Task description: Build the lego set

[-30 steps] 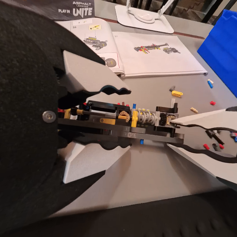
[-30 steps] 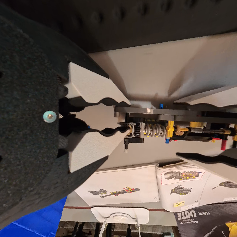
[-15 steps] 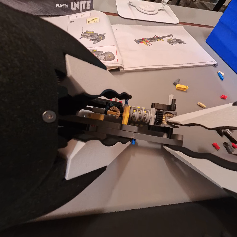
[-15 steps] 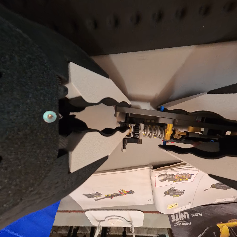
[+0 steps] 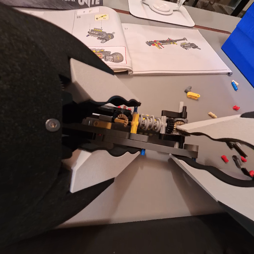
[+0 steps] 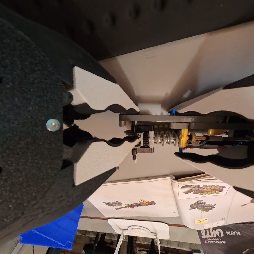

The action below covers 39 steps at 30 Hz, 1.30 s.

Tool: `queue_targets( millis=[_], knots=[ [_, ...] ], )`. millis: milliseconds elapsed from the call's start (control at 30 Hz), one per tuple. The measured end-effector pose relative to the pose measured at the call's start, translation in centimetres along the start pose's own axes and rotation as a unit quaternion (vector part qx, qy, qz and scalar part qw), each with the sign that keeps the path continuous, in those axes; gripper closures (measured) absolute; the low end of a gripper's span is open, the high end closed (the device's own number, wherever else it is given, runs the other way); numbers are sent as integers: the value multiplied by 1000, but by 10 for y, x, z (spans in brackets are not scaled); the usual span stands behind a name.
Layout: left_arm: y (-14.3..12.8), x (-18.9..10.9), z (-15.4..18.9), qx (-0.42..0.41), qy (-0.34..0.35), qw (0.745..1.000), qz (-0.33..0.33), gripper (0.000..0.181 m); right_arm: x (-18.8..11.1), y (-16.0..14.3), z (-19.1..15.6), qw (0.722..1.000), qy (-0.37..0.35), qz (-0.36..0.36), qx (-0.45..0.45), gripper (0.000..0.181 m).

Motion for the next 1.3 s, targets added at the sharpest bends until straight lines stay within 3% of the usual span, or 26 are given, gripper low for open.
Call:
queue_targets(
  millis=[133, 233, 367, 400, 500, 633, 733, 833, 1300],
  knots=[
    [1, 1, -3, 40, 30, 999, -12, 125, -1, -1, 0, 1000, 5, 5, 17, 150],
    [9, -4, -6, 116, 66, 991, -4, 128, -2, -2, 2, 1000, 3, 6, 13, 149],
    [16, -5, 11, 191, 47, 980, 8, 159, -1, -7, 2, 1000, 1, -6, -6, 150],
    [19, -7, 12, 200, 43, 979, 14, 157, -1, -8, 3, 1000, -3, -4, -9, 149],
    [26, -18, 6, 188, 27, 982, 20, 147, -1, -8, 3, 1000, -5, 4, -16, 149],
    [43, -13, 19, 125, -24, 990, 59, 155, 0, -6, 2, 1000, -1, 9, -23, 149],
    [42, 2, 23, 144, -25, 989, 36, 158, 0, -3, 0, 1000, 4, 15, -25, 149],
    [36, 12, 27, 166, -23, 986, 15, 173, -3, 2, -1, 1000, 13, 27, -8, 149],
    [28, 18, 34, 237, -1, 971, -34, 175, -10, 6, -6, 997, 59, 44, 31, 152]
  ],
)
Point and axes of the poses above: each gripper's, where its closed fingertips meet, x out along the fingers, y out of its top, z = x × y across the jaws, the point moved 1 cm from there along -x, back along the fingers, and after that the axes turned 9 degrees about z, right-handed, at the moved point
